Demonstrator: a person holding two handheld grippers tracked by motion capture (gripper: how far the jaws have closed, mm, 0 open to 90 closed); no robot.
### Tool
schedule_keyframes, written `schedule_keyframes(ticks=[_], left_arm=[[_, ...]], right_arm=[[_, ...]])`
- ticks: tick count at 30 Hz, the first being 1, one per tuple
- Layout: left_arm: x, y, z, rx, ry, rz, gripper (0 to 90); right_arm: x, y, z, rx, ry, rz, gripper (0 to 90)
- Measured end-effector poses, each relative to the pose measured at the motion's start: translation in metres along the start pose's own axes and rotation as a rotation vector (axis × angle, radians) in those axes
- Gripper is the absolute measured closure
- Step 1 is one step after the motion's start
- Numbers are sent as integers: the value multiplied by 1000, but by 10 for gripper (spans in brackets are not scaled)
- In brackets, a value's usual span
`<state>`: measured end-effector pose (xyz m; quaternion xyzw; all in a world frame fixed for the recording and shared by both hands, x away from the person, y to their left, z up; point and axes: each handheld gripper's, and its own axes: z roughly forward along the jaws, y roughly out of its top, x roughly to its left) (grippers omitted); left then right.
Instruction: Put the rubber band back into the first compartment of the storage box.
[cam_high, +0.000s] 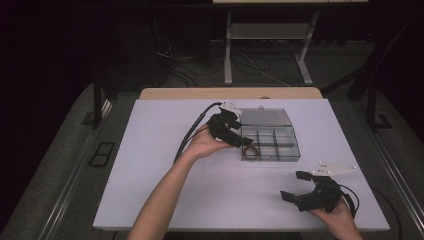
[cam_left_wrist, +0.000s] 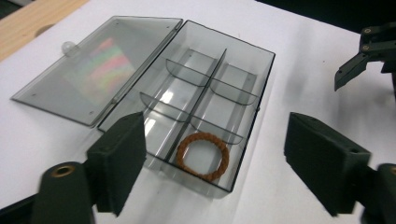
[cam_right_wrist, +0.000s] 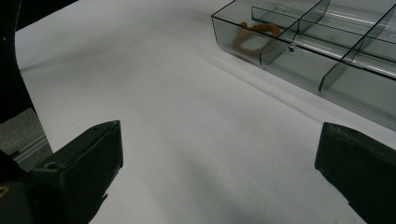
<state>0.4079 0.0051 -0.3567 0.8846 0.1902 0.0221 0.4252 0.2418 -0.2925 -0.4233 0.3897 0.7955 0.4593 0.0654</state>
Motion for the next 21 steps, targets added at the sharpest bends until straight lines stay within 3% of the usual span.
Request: schedule_keyframes(ticks=[8,12,17,21], left_arm=[[-2,-8,-21,-24,18,-6,101],[-4,-15,-31,-52,29,-30,66],[-3,-25,-40,-46,48,-53,1],[-2,-34,-48,-55,66,-68,0]], right_arm=[[0,0,0,-2,-1,-4,12],[0,0,1,-1,-2,-5,12],[1,0,1,-1,-2,-3,12],[1,0,2,2,-2,-6,12]])
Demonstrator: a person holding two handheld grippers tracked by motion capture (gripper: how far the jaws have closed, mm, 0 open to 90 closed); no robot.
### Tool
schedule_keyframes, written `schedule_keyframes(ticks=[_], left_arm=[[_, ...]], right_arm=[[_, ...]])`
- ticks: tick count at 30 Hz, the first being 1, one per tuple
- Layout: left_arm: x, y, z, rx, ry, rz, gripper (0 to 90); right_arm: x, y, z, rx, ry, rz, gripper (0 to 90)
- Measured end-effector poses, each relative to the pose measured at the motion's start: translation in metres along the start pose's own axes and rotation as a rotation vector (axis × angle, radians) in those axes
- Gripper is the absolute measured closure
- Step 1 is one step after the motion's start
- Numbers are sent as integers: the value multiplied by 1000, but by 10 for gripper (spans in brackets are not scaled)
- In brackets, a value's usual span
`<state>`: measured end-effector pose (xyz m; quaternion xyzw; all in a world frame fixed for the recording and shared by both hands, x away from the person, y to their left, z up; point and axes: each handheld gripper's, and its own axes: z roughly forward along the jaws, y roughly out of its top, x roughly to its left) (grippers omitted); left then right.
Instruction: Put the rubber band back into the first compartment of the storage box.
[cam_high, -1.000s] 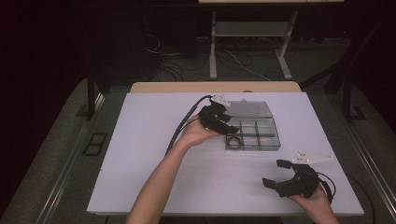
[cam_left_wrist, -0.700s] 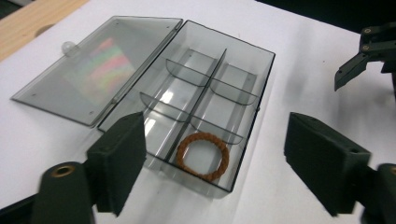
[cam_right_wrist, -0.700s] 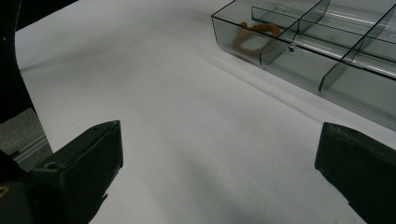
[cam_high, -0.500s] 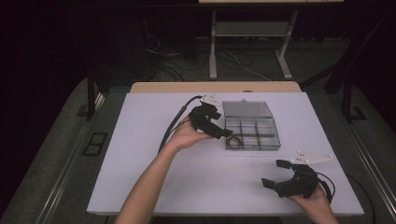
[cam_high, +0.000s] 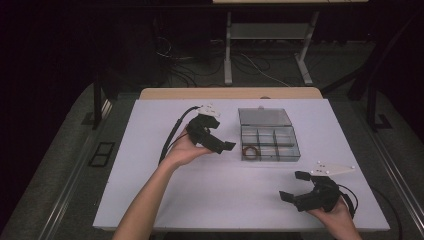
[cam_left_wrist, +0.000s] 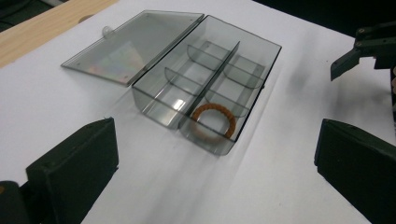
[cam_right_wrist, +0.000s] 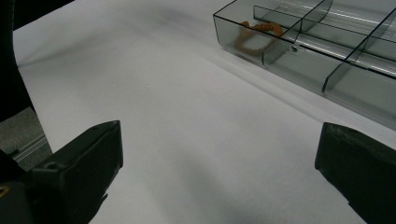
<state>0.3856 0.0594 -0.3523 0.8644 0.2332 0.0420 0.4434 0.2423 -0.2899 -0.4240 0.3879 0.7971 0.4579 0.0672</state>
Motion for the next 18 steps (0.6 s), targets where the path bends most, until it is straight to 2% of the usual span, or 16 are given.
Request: schedule_keyframes(ticks=[3,8,10,13,18], left_arm=[[2,-7,-8,4,13,4,0],[2,-19,-18,-22,28,-34,0],[3,-25,-23,-29,35,-37,0],[0,-35,-28,-51,47,-39,0],[-6,-53,-36,-48,64,-42,0]], right_arm=[[0,0,0,1,0,1,11],[0,0,0,3,0,4,11],[0,0,1,3,0,5,12],[1,0,1,4,0,2,11],[-1,0,0,1,-3,7,12]])
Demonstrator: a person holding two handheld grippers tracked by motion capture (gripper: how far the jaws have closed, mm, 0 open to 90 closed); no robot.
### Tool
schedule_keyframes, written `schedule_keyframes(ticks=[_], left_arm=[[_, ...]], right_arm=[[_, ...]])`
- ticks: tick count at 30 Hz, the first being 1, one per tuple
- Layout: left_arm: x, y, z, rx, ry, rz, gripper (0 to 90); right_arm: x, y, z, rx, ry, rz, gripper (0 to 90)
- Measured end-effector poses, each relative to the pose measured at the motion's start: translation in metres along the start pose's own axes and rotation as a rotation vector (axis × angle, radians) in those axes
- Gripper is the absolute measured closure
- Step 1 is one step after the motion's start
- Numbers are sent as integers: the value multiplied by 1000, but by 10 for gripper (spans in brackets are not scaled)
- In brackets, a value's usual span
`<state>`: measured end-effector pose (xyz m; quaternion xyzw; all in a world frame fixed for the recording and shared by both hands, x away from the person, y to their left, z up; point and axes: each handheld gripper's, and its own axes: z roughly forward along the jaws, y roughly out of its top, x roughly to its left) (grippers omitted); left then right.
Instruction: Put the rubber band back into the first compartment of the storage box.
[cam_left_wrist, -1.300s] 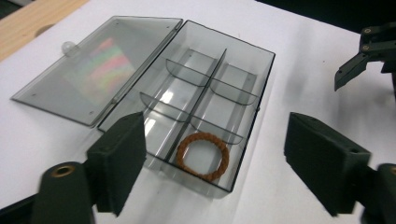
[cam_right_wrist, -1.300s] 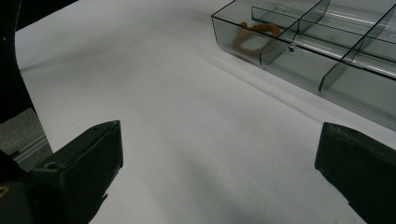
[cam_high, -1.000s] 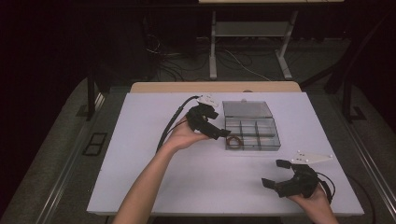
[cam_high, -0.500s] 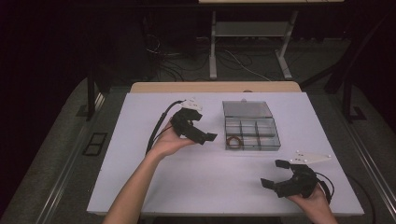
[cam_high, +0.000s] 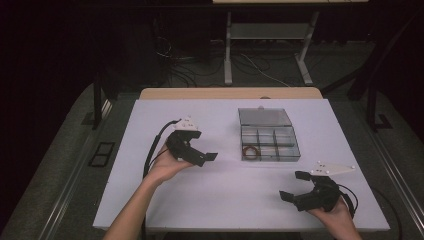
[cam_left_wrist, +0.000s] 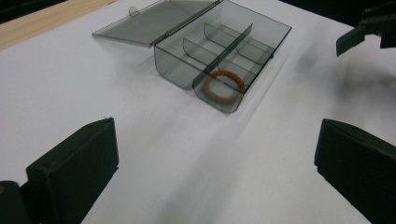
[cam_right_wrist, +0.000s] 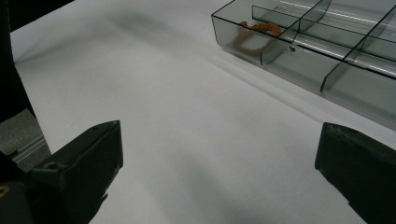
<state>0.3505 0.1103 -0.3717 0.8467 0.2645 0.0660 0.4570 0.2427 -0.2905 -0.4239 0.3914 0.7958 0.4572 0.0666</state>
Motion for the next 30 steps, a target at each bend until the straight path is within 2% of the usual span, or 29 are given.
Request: schedule_keyframes(ticks=[13,15,22,25,30], left_arm=[[-13,-40,-28,-58,33,-47,0],[-16,-47,-31,-61,45,-52,0],[-19,-72,-35,-82,61,-111,0],[-22,-83,-34,-82,70,-125,0],[-26,-93,-38,-90,80,-144,0]], right_arm=[[1,0,1,1,-2,-4,12],[1,0,1,2,-2,-5,11],[1,0,1,2,-1,-5,11],[1,0,1,0,-3,-3,11],[2,0,1,2,-5,1,11]])
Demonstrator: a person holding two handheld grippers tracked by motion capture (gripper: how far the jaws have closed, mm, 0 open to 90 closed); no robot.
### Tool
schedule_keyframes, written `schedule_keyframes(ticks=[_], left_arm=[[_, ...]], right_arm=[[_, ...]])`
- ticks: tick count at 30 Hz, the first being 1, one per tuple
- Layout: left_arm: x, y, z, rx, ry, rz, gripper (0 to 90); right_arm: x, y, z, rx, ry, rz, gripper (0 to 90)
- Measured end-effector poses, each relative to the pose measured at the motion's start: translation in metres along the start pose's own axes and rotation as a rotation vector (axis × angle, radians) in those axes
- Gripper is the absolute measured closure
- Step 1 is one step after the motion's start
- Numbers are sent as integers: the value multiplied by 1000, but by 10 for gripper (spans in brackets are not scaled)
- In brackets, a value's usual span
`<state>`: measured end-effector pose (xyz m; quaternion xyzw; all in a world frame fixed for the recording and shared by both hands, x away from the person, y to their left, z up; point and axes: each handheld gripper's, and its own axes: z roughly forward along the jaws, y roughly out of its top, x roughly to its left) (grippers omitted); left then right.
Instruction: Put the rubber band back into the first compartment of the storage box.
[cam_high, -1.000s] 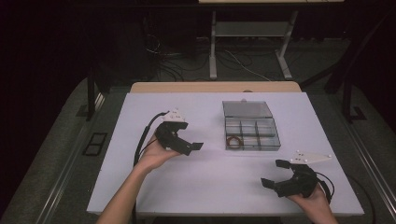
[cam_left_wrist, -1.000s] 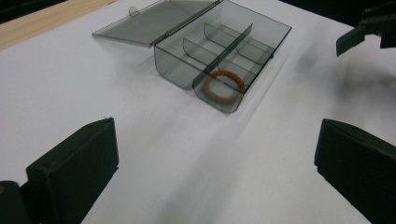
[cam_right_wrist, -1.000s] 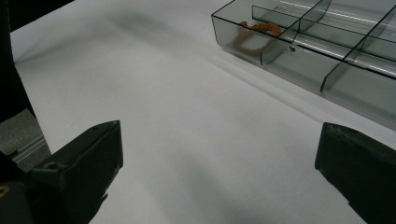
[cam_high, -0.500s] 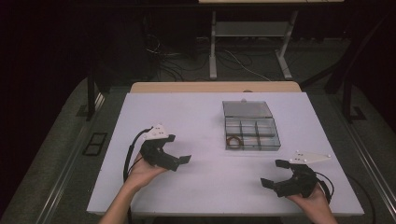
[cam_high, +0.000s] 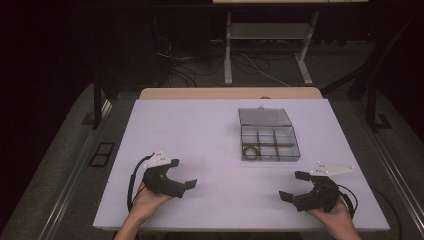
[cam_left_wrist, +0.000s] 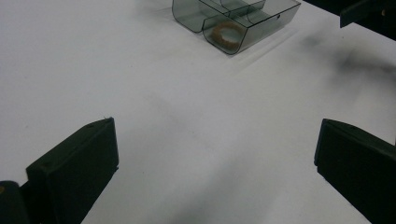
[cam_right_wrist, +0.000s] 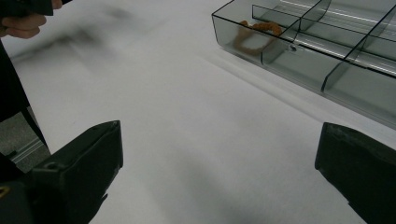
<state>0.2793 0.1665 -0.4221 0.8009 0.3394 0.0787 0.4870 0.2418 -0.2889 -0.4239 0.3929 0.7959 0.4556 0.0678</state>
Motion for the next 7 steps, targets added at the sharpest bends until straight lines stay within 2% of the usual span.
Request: schedule_keyframes(ticks=[7], left_arm=[[-2,-6,-3,-23,9,-22,0]], right_arm=[[-1,0,-1,-4,-1,5,11]])
